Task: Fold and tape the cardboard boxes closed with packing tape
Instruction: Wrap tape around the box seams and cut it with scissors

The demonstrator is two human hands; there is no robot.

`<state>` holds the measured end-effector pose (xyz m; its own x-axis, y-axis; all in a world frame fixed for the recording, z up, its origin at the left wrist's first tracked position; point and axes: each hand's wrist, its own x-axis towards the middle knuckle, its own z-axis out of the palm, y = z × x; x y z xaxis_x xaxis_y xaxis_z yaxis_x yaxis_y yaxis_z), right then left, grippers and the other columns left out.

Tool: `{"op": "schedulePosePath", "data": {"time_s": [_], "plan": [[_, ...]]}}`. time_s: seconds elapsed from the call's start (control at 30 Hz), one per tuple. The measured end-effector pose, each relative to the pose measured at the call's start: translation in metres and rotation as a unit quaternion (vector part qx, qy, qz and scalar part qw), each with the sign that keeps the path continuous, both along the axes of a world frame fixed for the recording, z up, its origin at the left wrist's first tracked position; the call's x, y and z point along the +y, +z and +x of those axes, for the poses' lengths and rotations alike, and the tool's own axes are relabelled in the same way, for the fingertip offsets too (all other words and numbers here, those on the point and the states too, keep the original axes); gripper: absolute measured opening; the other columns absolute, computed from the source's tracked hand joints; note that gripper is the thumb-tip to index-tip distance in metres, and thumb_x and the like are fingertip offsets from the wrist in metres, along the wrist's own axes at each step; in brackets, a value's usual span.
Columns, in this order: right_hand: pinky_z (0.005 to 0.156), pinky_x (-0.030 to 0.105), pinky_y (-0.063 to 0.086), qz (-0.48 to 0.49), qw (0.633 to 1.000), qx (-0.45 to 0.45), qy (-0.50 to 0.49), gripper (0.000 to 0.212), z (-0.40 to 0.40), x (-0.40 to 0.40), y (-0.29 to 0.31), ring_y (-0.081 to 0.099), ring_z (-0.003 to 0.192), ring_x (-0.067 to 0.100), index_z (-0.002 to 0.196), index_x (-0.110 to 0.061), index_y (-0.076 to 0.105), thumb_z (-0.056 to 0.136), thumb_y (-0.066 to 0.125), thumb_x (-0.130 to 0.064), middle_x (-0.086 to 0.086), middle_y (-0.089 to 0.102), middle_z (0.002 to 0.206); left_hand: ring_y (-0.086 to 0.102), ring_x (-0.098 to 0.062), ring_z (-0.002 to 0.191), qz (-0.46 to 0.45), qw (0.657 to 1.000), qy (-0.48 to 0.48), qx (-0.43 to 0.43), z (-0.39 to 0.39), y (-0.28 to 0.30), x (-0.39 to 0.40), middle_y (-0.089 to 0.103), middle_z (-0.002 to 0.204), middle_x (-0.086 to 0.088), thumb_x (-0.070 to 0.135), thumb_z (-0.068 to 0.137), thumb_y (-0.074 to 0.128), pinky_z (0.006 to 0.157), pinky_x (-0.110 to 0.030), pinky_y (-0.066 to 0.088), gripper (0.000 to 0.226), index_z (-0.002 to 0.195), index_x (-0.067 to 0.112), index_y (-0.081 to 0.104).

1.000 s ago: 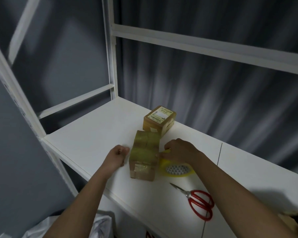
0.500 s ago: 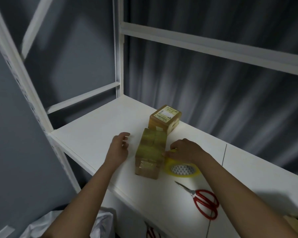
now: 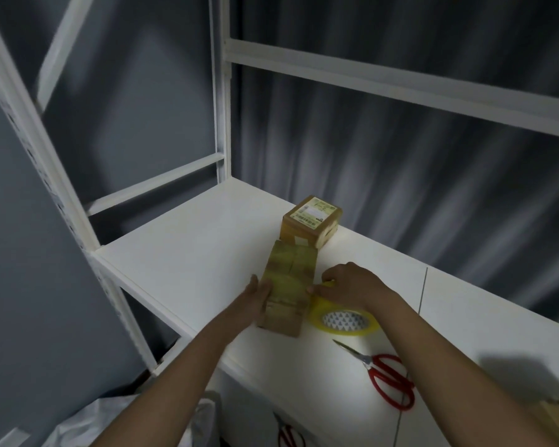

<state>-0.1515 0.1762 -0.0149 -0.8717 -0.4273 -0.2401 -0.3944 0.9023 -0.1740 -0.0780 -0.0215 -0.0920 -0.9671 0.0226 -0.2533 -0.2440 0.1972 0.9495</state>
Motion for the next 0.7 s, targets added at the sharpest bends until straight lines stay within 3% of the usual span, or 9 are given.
{"op": "schedulePosePath", "data": {"time_s": [0.07, 0.1, 0.17, 0.23, 0.33, 0.4, 0.5, 0.57, 0.7], "plan": [[0.074, 0.024, 0.043, -0.004, 1.0, -0.005, -0.008, 0.049, 0.001, 0.0, 0.0, 0.056, 0.083, 0.012, 0.107, -0.026, 0.066, 0.088, 0.043, -0.065, -0.004, 0.065, 0.103, -0.007, -0.016, 0.146, -0.245, 0.961, 0.031, 0.125, -0.008, 0.001, 0.006, -0.006, 0.158, -0.001, 0.057, 0.094, 0.011, 0.117, -0.035, -0.003, 0.072, 0.15, 0.016, -0.006], [0.074, 0.024, 0.042, -0.007, 1.0, -0.006, -0.011, 0.05, 0.001, 0.0, 0.0, 0.057, 0.083, 0.011, 0.105, -0.027, 0.067, 0.087, 0.042, -0.066, -0.005, 0.065, 0.101, -0.006, -0.018, 0.146, -0.331, 0.922, 0.006, 0.203, -0.009, 0.004, 0.01, -0.003, 0.158, -0.001, 0.057, 0.092, 0.002, 0.118, -0.039, -0.004, 0.072, 0.151, 0.015, 0.001], [0.073, 0.024, 0.041, -0.013, 1.0, -0.007, -0.021, 0.05, 0.002, -0.001, -0.002, 0.057, 0.082, 0.011, 0.102, -0.028, 0.067, 0.086, 0.043, -0.068, -0.007, 0.062, 0.095, 0.022, -0.027, 0.143, -0.443, 0.844, -0.096, 0.286, -0.018, 0.0, 0.017, 0.029, 0.153, -0.01, 0.049, 0.098, 0.002, 0.117, -0.05, 0.014, 0.069, 0.146, 0.01, 0.033], [0.074, 0.024, 0.042, -0.017, 0.999, -0.007, -0.029, 0.049, 0.003, -0.002, -0.005, 0.056, 0.081, 0.011, 0.103, -0.028, 0.067, 0.087, 0.043, -0.067, -0.008, 0.059, 0.093, 0.045, -0.035, 0.13, -0.496, 0.812, -0.132, 0.279, -0.023, -0.003, 0.025, 0.052, 0.136, -0.017, 0.045, 0.101, 0.009, 0.106, -0.055, 0.035, 0.066, 0.132, 0.006, 0.053], [0.074, 0.027, 0.048, -0.036, 0.999, -0.011, -0.029, 0.053, 0.001, 0.001, -0.008, 0.058, 0.081, 0.013, 0.097, -0.023, 0.068, 0.085, 0.043, -0.068, -0.005, 0.064, 0.092, 0.025, -0.034, 0.141, -0.556, 0.79, -0.13, 0.226, -0.021, 0.013, 0.03, 0.028, 0.153, -0.015, 0.074, 0.078, -0.008, 0.108, -0.058, 0.025, 0.098, 0.148, 0.015, 0.028], [0.075, 0.029, 0.05, -0.083, 0.995, -0.036, -0.04, 0.053, 0.001, 0.012, -0.011, 0.06, 0.08, 0.011, 0.09, -0.022, 0.069, 0.083, 0.047, -0.069, -0.005, 0.066, 0.088, 0.006, -0.031, 0.145, -0.547, 0.807, -0.137, 0.175, -0.018, 0.015, 0.029, 0.007, 0.159, -0.011, 0.089, 0.058, -0.002, 0.108, -0.061, 0.018, 0.116, 0.151, 0.021, 0.008], [0.08, 0.034, 0.056, -0.247, 0.952, -0.13, -0.126, 0.052, 0.006, 0.039, -0.022, 0.067, 0.079, 0.014, 0.086, -0.019, 0.072, 0.077, 0.059, -0.069, -0.003, 0.071, 0.085, 0.036, -0.041, 0.133, -0.555, 0.799, -0.126, 0.193, -0.023, 0.007, 0.028, 0.039, 0.145, -0.021, 0.082, 0.062, 0.028, 0.078, -0.058, 0.051, 0.103, 0.143, 0.019, 0.034], [0.088, 0.041, 0.055, -0.345, 0.905, -0.188, -0.165, 0.057, 0.01, 0.052, -0.029, 0.071, 0.083, 0.019, 0.091, -0.016, 0.074, 0.07, 0.064, -0.068, 0.002, 0.074, 0.088, 0.045, -0.042, 0.125, -0.551, 0.799, -0.112, 0.215, -0.026, 0.002, 0.025, 0.049, 0.135, -0.02, 0.078, 0.065, 0.033, 0.06, -0.047, 0.054, 0.094, 0.136, 0.018, 0.04], [0.088, 0.042, 0.053, -0.432, 0.868, -0.182, -0.161, 0.044, 0.008, 0.057, -0.019, 0.069, 0.087, 0.028, 0.086, -0.013, 0.075, 0.072, 0.069, -0.055, 0.009, 0.073, 0.089, 0.003, -0.029, 0.146, -0.551, 0.804, -0.133, 0.182, -0.032, 0.003, 0.016, 0.009, 0.158, -0.005, 0.082, 0.055, 0.01, 0.091, -0.049, 0.046, 0.111, 0.151, 0.025, 0.011]]}}
